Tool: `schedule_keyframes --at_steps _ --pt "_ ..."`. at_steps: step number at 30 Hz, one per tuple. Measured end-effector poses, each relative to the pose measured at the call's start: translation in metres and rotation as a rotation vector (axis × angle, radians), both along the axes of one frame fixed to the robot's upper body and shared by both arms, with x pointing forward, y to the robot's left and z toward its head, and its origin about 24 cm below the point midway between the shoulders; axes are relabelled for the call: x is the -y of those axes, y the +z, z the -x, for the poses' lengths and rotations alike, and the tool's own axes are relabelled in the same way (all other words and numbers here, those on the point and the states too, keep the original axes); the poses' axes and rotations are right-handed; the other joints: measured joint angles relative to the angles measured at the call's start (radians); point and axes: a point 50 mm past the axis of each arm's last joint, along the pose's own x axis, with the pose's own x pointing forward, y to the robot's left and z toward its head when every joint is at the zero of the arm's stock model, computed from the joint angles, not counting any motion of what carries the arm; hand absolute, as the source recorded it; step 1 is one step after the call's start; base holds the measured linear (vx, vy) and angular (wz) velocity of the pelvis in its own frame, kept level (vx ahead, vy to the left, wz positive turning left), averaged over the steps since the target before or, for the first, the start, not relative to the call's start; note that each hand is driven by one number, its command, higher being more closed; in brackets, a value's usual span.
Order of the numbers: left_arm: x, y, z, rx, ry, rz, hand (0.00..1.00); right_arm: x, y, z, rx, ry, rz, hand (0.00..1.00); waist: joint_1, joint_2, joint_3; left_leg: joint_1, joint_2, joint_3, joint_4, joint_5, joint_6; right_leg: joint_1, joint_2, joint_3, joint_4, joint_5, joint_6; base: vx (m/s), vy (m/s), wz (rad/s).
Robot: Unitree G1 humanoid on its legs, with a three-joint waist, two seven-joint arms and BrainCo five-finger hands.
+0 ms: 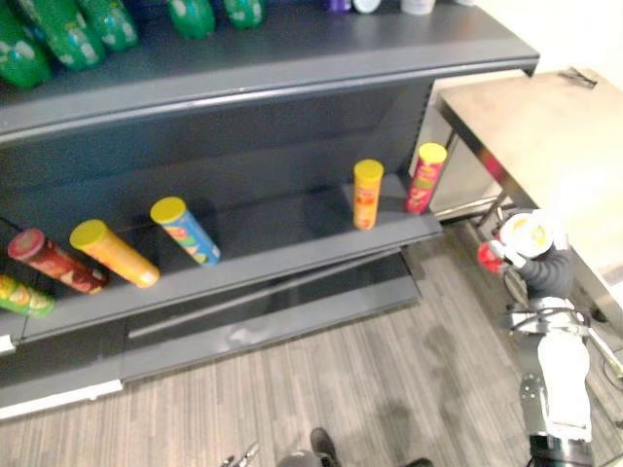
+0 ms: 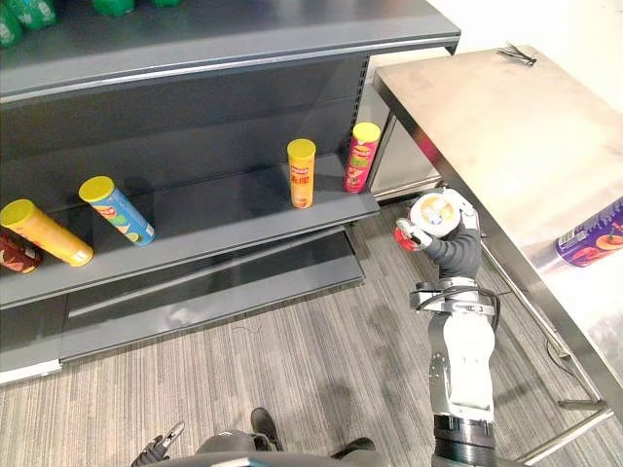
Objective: Put the gum and the chips on the shelf.
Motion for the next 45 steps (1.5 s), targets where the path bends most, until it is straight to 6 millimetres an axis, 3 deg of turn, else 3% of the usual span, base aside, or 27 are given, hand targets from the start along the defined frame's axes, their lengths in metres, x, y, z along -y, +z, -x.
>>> schedule_keyframes --at_steps 8,17,19,23,25,27,28,29,30,32,36,37,38,39,40,42,45 --pt "-0.005 0.001 0.003 0.007 0.072 -0.013 0.00 -0.012 -0.005 -0.004 -0.021 0.025 0.010 1.00 0.019 -0.017 0.015 0.072 -0.041 0.024 -0.123 0.039 0.008 0.004 0.022 0.118 -0.059 0.029 -0.005 -0.01 0.027 -0.11" --pt "0.003 -0.001 0.001 0.029 0.075 0.033 0.00 -0.024 -0.017 -0.007 -0.082 0.118 0.032 1.00 0.014 -0.018 0.025 0.078 -0.026 0.027 -0.188 0.089 -0.012 0.006 0.091 0.138 -0.140 0.035 0.005 0.06 -0.082 -0.03" --pt "0.004 -0.001 0.000 0.031 0.072 0.035 0.00 -0.033 -0.022 -0.009 -0.106 0.158 0.036 1.00 0.024 -0.020 0.026 0.069 -0.018 0.022 -0.173 0.091 -0.010 0.008 0.093 0.134 -0.133 0.035 0.005 0.10 -0.055 0.14" --pt "0.003 0.003 -0.019 0.080 0.031 0.026 0.00 -0.046 -0.028 -0.014 -0.139 0.219 0.048 1.00 0.041 -0.030 0.048 -0.034 0.024 -0.036 0.008 0.035 0.010 0.014 0.079 0.103 -0.100 0.039 0.009 0.10 -0.027 0.56" --pt "0.004 0.005 -0.024 0.104 0.030 0.030 0.00 -0.054 -0.027 -0.019 -0.139 0.259 0.061 1.00 0.069 -0.028 0.066 -0.037 0.026 -0.063 0.024 0.017 0.013 0.024 0.068 0.128 -0.067 0.048 0.014 0.05 0.066 0.55" --pt "0.005 0.004 -0.021 0.098 0.037 0.036 0.00 -0.060 -0.027 -0.019 -0.140 0.291 0.070 1.00 0.084 -0.015 0.074 -0.016 -0.002 -0.132 -0.005 0.009 0.022 0.009 0.021 0.250 0.066 0.052 0.000 0.09 0.138 0.80" --pt "0.008 0.003 -0.020 0.088 0.013 0.035 0.00 -0.060 -0.027 -0.019 -0.144 0.296 0.078 1.00 0.073 0.006 0.084 0.005 -0.013 -0.185 -0.020 0.011 0.037 -0.066 -0.008 0.425 0.221 0.053 -0.098 0.09 0.156 0.98" --pt "0.007 0.004 -0.021 0.085 -0.004 0.029 0.00 -0.060 -0.028 -0.018 -0.148 0.297 0.077 1.00 0.061 0.017 0.085 0.004 -0.012 -0.221 -0.018 0.011 0.041 -0.096 0.018 0.553 0.258 0.021 -0.097 0.10 0.130 1.58" --pt "0.004 0.005 -0.024 0.088 -0.046 0.008 0.00 -0.059 -0.031 -0.016 -0.160 0.300 0.076 1.00 0.041 0.028 0.090 0.022 -0.020 -0.303 -0.038 0.017 0.045 -0.141 0.119 0.807 0.255 -0.084 -0.026 0.12 0.076 1.47" --pt "-0.001 0.004 -0.019 0.064 -0.048 -0.008 0.00 -0.064 -0.040 -0.011 -0.191 0.326 0.072 1.00 0.032 0.014 0.093 0.091 -0.060 -0.354 -0.082 0.035 0.052 -0.152 0.175 0.936 0.201 -0.121 0.007 0.19 0.049 1.37" --pt "-0.004 0.004 -0.017 0.052 -0.046 -0.019 0.00 -0.074 -0.037 -0.007 -0.178 0.372 0.077 1.00 0.026 -0.012 0.083 0.134 -0.091 -0.416 -0.094 0.026 0.038 -0.207 0.235 0.997 0.074 -0.117 0.011 0.16 0.000 0.74" --pt "-0.004 0.004 -0.017 0.052 -0.046 -0.018 0.00 -0.074 -0.038 -0.004 -0.176 0.376 0.074 1.00 0.021 -0.016 0.082 0.137 -0.095 -0.417 -0.089 0.022 0.031 -0.215 0.244 1.030 0.031 -0.101 0.033 0.16 -0.035 0.67" --pt "-0.003 0.004 -0.016 0.051 -0.043 -0.016 0.00 -0.074 -0.040 -0.003 -0.187 0.378 0.073 1.00 0.020 -0.020 0.080 0.145 -0.094 -0.411 -0.079 0.011 0.012 -0.205 0.246 1.038 -0.023 -0.070 0.055 0.17 -0.042 0.59" --pt "-0.003 0.003 -0.015 0.050 -0.035 -0.015 0.00 -0.074 -0.041 -0.002 -0.190 0.381 0.072 1.00 0.021 -0.024 0.080 0.156 -0.093 -0.410 -0.079 0.005 0.004 -0.197 0.247 1.040 -0.054 -0.037 0.054 0.17 -0.073 0.26" --pt "-0.005 0.003 -0.011 0.044 -0.008 -0.017 0.00 -0.076 -0.042 -0.002 -0.191 0.386 0.061 1.00 0.029 -0.039 0.072 0.173 -0.094 -0.405 -0.078 -0.010 -0.021 -0.185 0.248 1.048 -0.097 0.054 0.052 0.17 -0.123 -0.08" --pt "-0.006 0.003 -0.005 0.040 0.030 -0.014 0.00 -0.078 -0.041 -0.002 -0.182 0.391 0.047 1.00 0.037 -0.048 0.060 0.178 -0.065 -0.379 -0.067 -0.036 -0.059 -0.167 0.276 1.056 -0.141 0.060 0.046 0.16 -0.169 -0.31" --pt "-0.003 0.001 -0.008 0.042 0.036 0.002 0.00 -0.076 -0.043 0.000 -0.194 0.393 0.047 1.00 0.034 -0.055 0.054 0.165 -0.030 -0.361 -0.068 -0.048 -0.078 -0.160 0.314 1.054 -0.203 0.060 0.045 0.12 -0.174 -0.31"
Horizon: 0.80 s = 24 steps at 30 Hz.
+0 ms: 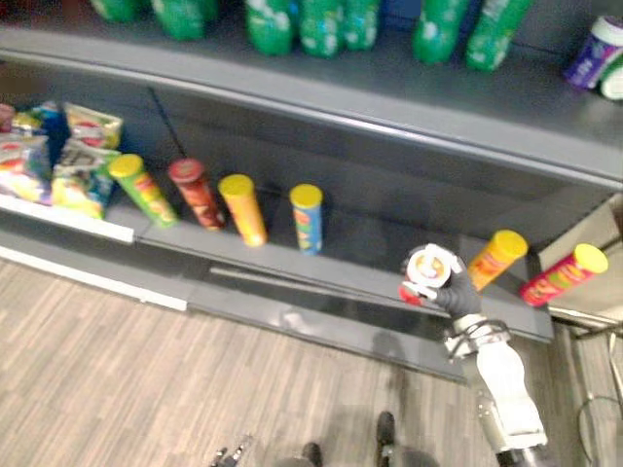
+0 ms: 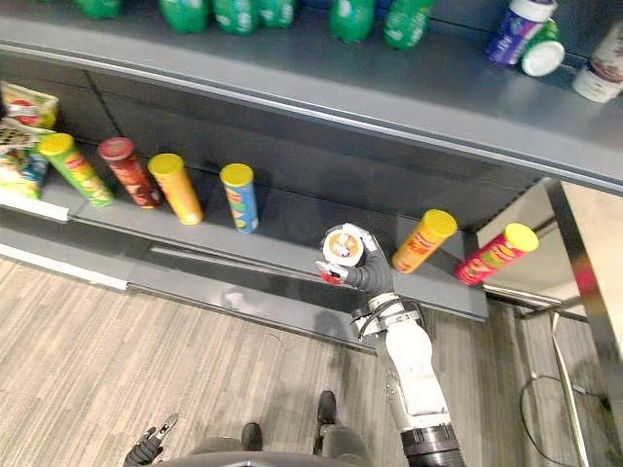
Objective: Put the gum and the chips on the shelf.
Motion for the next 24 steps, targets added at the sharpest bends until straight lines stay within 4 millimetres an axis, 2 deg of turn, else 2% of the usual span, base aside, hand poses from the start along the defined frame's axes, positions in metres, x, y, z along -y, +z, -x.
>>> schedule_keyframes --at_steps 3,8,12,15,16,17,19,20,21,22,24 --pt "0.008 -0.003 -0.001 -0.002 0.003 0.029 0.00 0.010 -0.008 0.006 -0.038 -0.031 0.014 1.00 -0.032 0.021 -0.010 0.005 0.027 0.000 -0.001 -0.001 -0.006 0.019 0.024 -0.023 -0.022 0.000 -0.009 0.11 -0.155 0.02" --pt "0.011 -0.003 -0.003 0.007 -0.002 0.039 0.00 0.015 -0.021 0.017 -0.098 -0.050 0.007 1.00 -0.035 0.038 -0.030 0.028 0.034 -0.007 -0.002 -0.001 -0.009 0.063 0.028 -0.044 -0.045 -0.001 -0.012 0.04 -0.030 0.13" --pt "0.011 -0.003 -0.003 0.001 -0.008 0.036 0.00 0.014 -0.024 0.019 -0.111 -0.054 -0.001 1.00 -0.039 0.035 -0.039 0.028 0.035 -0.024 0.013 -0.007 -0.016 0.061 0.025 -0.065 -0.005 -0.032 -0.056 -0.04 -0.029 0.18" --pt "0.012 -0.004 0.000 -0.016 -0.022 0.034 0.00 0.015 -0.027 0.022 -0.122 -0.061 -0.002 1.00 -0.040 0.047 -0.042 0.005 0.078 -0.007 0.135 -0.084 -0.043 0.062 0.051 -0.063 0.055 -0.088 -0.091 -0.05 -0.090 -0.17" --pt "0.012 -0.004 0.004 -0.027 -0.019 0.032 0.00 0.015 -0.030 0.025 -0.136 -0.066 -0.004 1.00 -0.038 0.056 -0.045 -0.016 0.105 0.008 0.227 -0.114 -0.067 0.066 0.066 -0.056 0.076 -0.109 -0.097 -0.06 -0.128 -0.19" --pt "0.012 -0.004 0.002 -0.029 -0.029 0.030 0.00 0.018 -0.032 0.027 -0.148 -0.082 -0.004 1.00 -0.044 0.044 -0.043 -0.084 0.118 0.014 0.395 -0.105 -0.068 0.062 0.064 -0.053 0.101 -0.129 -0.104 -0.05 -0.113 -0.17" --pt "0.010 -0.003 -0.003 -0.017 -0.039 0.027 0.00 0.021 -0.033 0.028 -0.153 -0.093 -0.006 1.00 -0.046 0.038 -0.042 -0.139 0.131 -0.002 0.538 -0.058 -0.084 0.067 0.057 -0.028 0.118 -0.137 -0.116 -0.02 -0.076 -0.28" --pt "0.010 -0.003 -0.004 -0.015 -0.039 0.026 0.00 0.023 -0.030 0.028 -0.144 -0.104 -0.023 1.00 -0.047 0.030 -0.031 -0.170 0.136 0.000 0.596 -0.053 -0.071 0.083 0.043 -0.007 0.119 -0.140 -0.120 0.02 -0.030 -0.47" --pt "0.012 -0.003 -0.002 -0.022 -0.045 0.029 0.00 0.026 -0.028 0.028 -0.135 -0.127 -0.027 1.00 -0.058 0.037 -0.031 -0.170 0.144 0.003 0.567 -0.079 -0.063 0.081 0.034 0.015 0.125 -0.141 -0.122 0.02 -0.004 -0.45" --pt "0.013 -0.004 -0.002 -0.022 -0.048 0.030 0.00 0.028 -0.027 0.028 -0.128 -0.140 -0.030 1.00 -0.058 0.040 -0.030 -0.167 0.146 0.001 0.535 -0.083 -0.061 0.077 0.029 0.028 0.128 -0.141 -0.122 -0.01 0.044 -0.59" --pt "0.014 -0.004 -0.001 -0.024 -0.057 0.031 0.00 0.033 -0.023 0.027 -0.111 -0.159 -0.029 1.00 -0.064 0.046 -0.030 -0.157 0.144 -0.030 0.370 -0.076 -0.071 0.051 0.016 0.079 0.130 -0.141 -0.122 -0.01 0.120 -0.67"
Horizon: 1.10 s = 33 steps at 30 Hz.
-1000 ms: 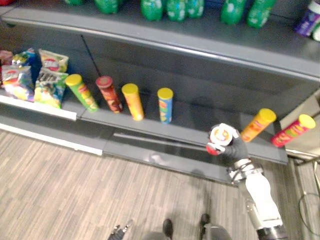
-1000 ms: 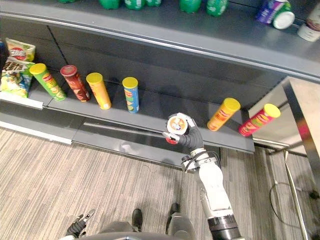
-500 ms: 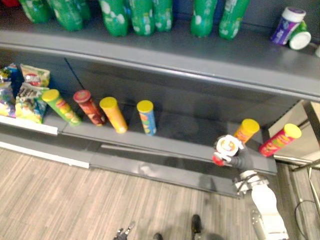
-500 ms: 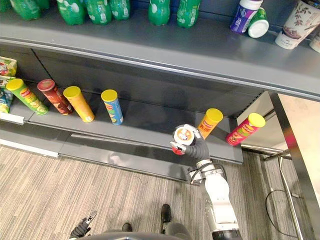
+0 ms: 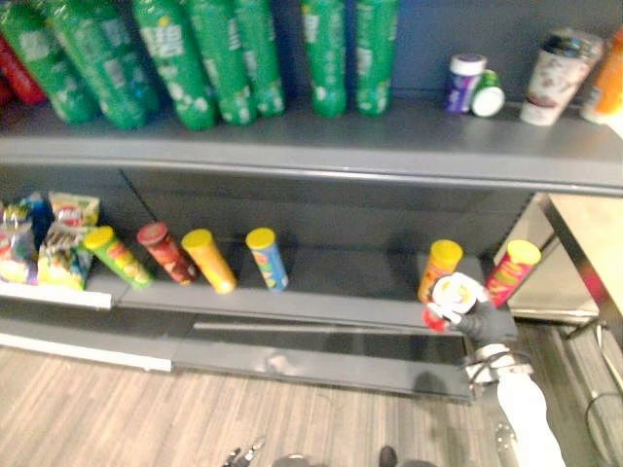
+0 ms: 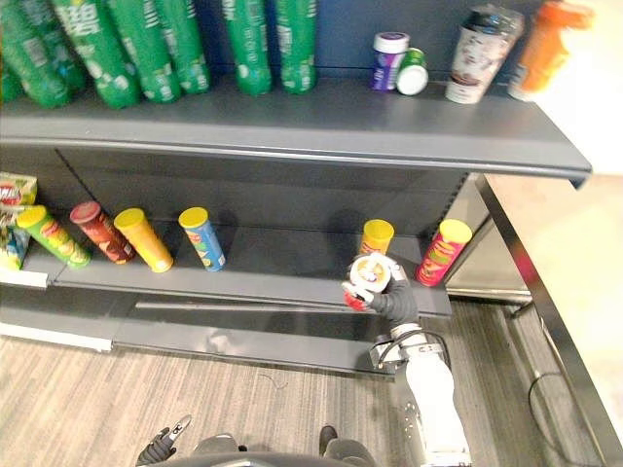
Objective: Put the gum and the chips on the shelf.
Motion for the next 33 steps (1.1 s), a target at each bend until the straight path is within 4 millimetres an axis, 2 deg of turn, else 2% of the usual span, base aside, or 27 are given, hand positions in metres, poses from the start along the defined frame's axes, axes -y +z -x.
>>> schedule_keyframes --at_steps 2,3,4,5,6,8,9,11,12,14,15,17,20,24,30,33 --pt "0.002 -0.001 0.002 -0.004 0.000 0.004 0.00 0.005 0.002 -0.001 0.010 -0.019 0.007 1.00 -0.003 0.013 -0.002 0.029 -0.002 -0.050 -0.165 0.027 -0.029 -0.031 0.004 0.023 0.000 0.001 0.001 0.01 0.154 -0.65" --pt "0.008 -0.002 0.005 -0.014 -0.002 0.015 0.00 0.009 0.004 -0.002 0.014 -0.026 0.020 1.00 -0.005 0.040 -0.004 0.058 0.011 -0.076 -0.237 0.035 -0.043 -0.043 0.024 0.036 0.001 0.004 0.006 0.02 0.205 -0.86" --pt "0.011 -0.003 0.006 -0.022 -0.015 0.020 0.00 0.009 0.004 -0.002 0.011 -0.024 0.029 1.00 -0.005 0.057 0.003 0.093 0.019 -0.061 -0.270 0.089 -0.055 -0.040 0.037 0.065 0.000 0.017 0.027 0.04 0.303 -0.92" --pt "0.010 -0.003 0.005 -0.021 -0.018 0.014 0.00 0.009 0.003 -0.002 0.008 -0.025 0.024 1.00 -0.003 0.056 0.004 0.103 0.017 -0.038 -0.271 0.095 -0.049 -0.035 0.036 0.078 -0.005 0.020 0.031 0.05 0.251 -0.94" --pt "0.007 -0.003 0.007 -0.028 -0.022 0.003 0.00 0.004 0.001 0.000 0.002 -0.009 0.019 1.00 -0.005 0.042 0.002 0.121 0.009 -0.005 -0.281 0.096 -0.046 -0.015 0.022 0.100 -0.039 0.035 0.053 0.06 0.261 -0.75" --pt "0.004 -0.003 0.010 -0.045 -0.038 -0.005 0.00 0.004 0.001 0.000 0.004 -0.017 0.012 1.00 -0.017 0.018 -0.012 0.138 -0.018 0.040 -0.303 0.096 -0.033 -0.014 -0.005 0.132 -0.077 0.054 0.071 0.10 0.240 -0.70" --pt "0.000 -0.002 0.008 -0.050 -0.073 -0.025 0.00 0.003 0.004 -0.002 0.018 -0.017 0.009 1.00 -0.021 0.009 -0.021 0.151 -0.045 0.097 -0.326 0.103 -0.016 -0.031 -0.023 0.169 -0.095 0.085 0.097 0.09 0.147 -0.59" --pt "0.000 -0.002 0.007 -0.055 -0.098 -0.029 0.00 0.002 0.004 -0.005 0.019 -0.014 0.009 1.00 -0.018 0.007 -0.021 0.162 -0.054 0.149 -0.327 0.101 0.002 -0.033 -0.036 0.176 -0.123 0.115 0.111 0.11 0.141 -0.69" --pt "0.000 -0.002 0.006 -0.054 -0.101 -0.028 0.00 0.001 0.004 -0.006 0.018 -0.011 0.008 1.00 -0.016 0.009 -0.021 0.167 -0.054 0.170 -0.325 0.099 0.005 -0.035 -0.040 0.168 -0.132 0.128 0.111 0.12 0.129 -0.78" --pt "0.000 -0.001 0.000 -0.040 -0.104 -0.035 0.00 -0.005 0.002 -0.014 0.011 0.009 0.010 1.00 -0.015 0.020 -0.020 0.169 -0.041 0.214 -0.321 0.097 0.008 -0.046 -0.050 0.006 -0.142 0.163 0.095 0.12 0.048 -0.62" --pt "0.000 -0.001 -0.005 -0.031 -0.106 -0.038 0.00 -0.007 0.000 -0.016 0.005 0.011 0.029 1.00 -0.014 0.015 -0.023 0.172 -0.037 0.227 -0.318 0.097 0.008 -0.046 -0.044 -0.039 -0.149 0.173 0.088 0.14 -0.015 -0.44" --pt "0.007 0.000 -0.015 -0.003 -0.114 -0.021 0.00 -0.005 -0.004 -0.016 -0.015 0.006 0.041 1.00 -0.015 0.042 -0.015 0.191 -0.029 0.227 -0.321 0.092 0.001 -0.026 -0.031 -0.038 -0.161 0.175 0.089 0.11 -0.036 -0.20" --pt "0.016 -0.001 -0.016 0.004 -0.110 0.000 0.00 -0.004 -0.008 -0.016 -0.036 -0.003 0.043 1.00 -0.017 0.060 -0.021 0.212 -0.019 0.226 -0.327 0.083 -0.012 -0.001 -0.015 -0.041 -0.187 0.175 0.089 0.05 -0.040 -0.11" --pt "0.014 -0.001 -0.017 0.008 -0.110 -0.006 0.00 -0.002 -0.013 -0.016 -0.060 -0.013 0.047 1.00 -0.016 0.047 -0.026 0.222 -0.011 0.222 -0.337 0.077 -0.021 0.033 -0.006 -0.051 -0.247 0.197 0.086 -0.03 -0.044 0.02" --pt "0.013 0.000 -0.018 0.010 -0.114 -0.008 0.00 -0.004 -0.013 -0.017 -0.059 0.007 0.052 1.00 -0.005 0.043 -0.027 0.217 -0.007 0.198 -0.354 0.086 -0.023 0.032 -0.009 -0.079 -0.253 0.187 0.084 -0.05 -0.043 0.09" --pt "0.013 0.000 -0.018 0.011 -0.114 -0.007 0.00 -0.019 -0.015 -0.023 -0.073 0.120 0.082 1.00 0.006 0.040 -0.029 0.214 -0.002 0.192 -0.360 0.094 -0.025 0.031 -0.006 -0.091 -0.253 0.188 0.085 0.00 -0.037 0.10"
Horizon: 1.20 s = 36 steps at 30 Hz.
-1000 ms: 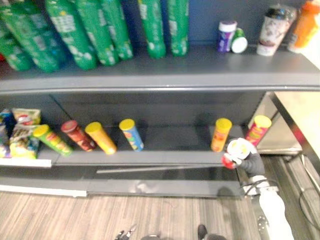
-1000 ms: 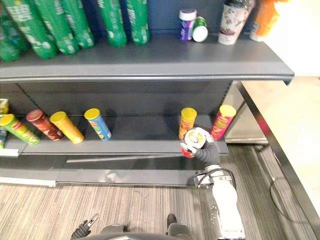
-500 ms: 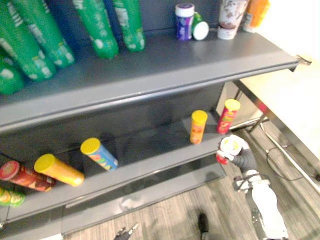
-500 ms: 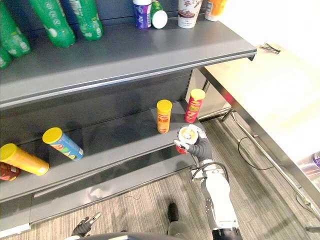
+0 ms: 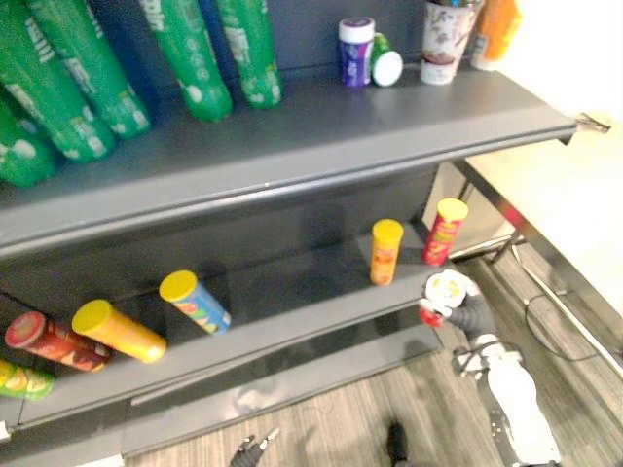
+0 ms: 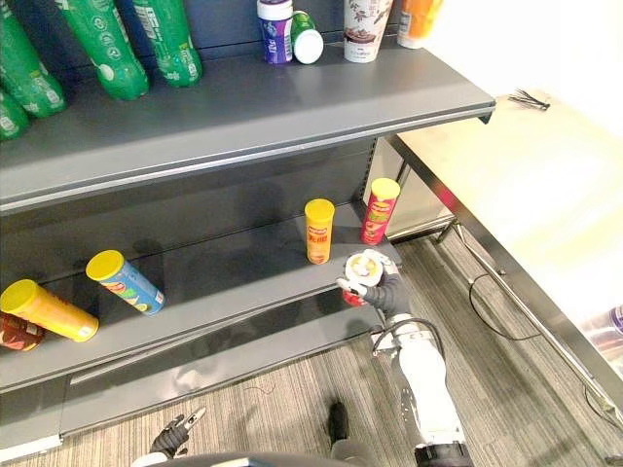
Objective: Put the gum and the chips on the shelf.
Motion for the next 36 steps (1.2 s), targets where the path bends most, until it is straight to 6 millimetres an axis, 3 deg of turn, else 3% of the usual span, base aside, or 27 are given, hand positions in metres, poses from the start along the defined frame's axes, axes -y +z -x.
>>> schedule_keyframes --at_steps 9,10,13,15,18,21,27,36 --pt "0.000 0.001 -0.008 0.009 0.004 -0.002 0.00 -0.089 0.020 -0.003 0.031 0.454 -0.128 1.00 0.033 -0.017 -0.005 0.006 0.001 -0.030 -0.030 0.017 -0.003 0.013 0.002 -0.037 0.001 0.004 -0.005 0.00 -0.025 0.13" --pt "-0.003 0.001 -0.010 -0.004 0.032 -0.018 0.00 -0.126 0.083 -0.012 0.224 0.645 -0.231 1.00 0.052 -0.051 -0.017 -0.015 -0.013 -0.066 -0.026 0.036 0.008 0.010 -0.016 -0.054 0.000 0.011 0.003 -0.21 -0.087 0.29" --pt "-0.003 0.001 -0.010 -0.003 0.034 -0.020 0.00 -0.126 0.084 -0.013 0.230 0.647 -0.228 1.00 0.053 -0.051 -0.016 -0.014 -0.010 -0.066 -0.027 0.038 0.006 0.011 -0.010 -0.055 0.004 0.016 -0.003 -0.07 -0.032 0.09" --pt "-0.004 0.001 -0.010 -0.005 0.046 -0.021 0.00 -0.127 0.100 -0.023 0.269 0.673 -0.164 1.00 0.049 -0.055 -0.016 -0.012 -0.007 -0.064 -0.028 0.039 0.005 0.012 -0.010 -0.056 0.005 0.016 -0.003 0.00 0.000 0.00" --pt "-0.006 0.003 -0.012 0.003 0.065 -0.023 0.00 -0.109 0.195 -0.064 0.557 0.558 -0.042 1.00 0.067 -0.066 -0.009 0.016 -0.007 -0.053 -0.030 0.042 0.003 0.032 0.000 -0.044 0.004 0.020 -0.009 -0.01 -0.005 -0.07" --pt "-0.008 0.003 -0.012 -0.004 0.063 -0.028 0.00 -0.098 0.242 -0.063 0.719 0.480 -0.097 1.00 0.075 -0.074 -0.013 0.019 -0.005 -0.045 -0.030 0.041 0.002 0.030 0.002 -0.036 0.004 0.020 -0.009 -0.01 -0.013 -0.10" --pt "-0.009 0.003 -0.010 -0.020 0.043 -0.033 0.00 -0.107 0.232 -0.061 0.685 0.521 -0.043 1.00 0.063 -0.075 -0.012 0.019 -0.003 -0.033 -0.031 0.041 0.002 0.022 0.002 -0.028 0.000 0.020 -0.009 -0.02 -0.009 -0.07" --pt "-0.010 0.003 -0.009 -0.024 0.032 -0.038 0.00 -0.104 0.233 -0.062 0.686 0.504 -0.044 1.00 0.054 -0.075 -0.012 0.023 -0.003 -0.017 -0.039 0.041 0.002 0.014 0.009 -0.015 0.004 0.023 -0.011 0.00 -0.004 -0.04"
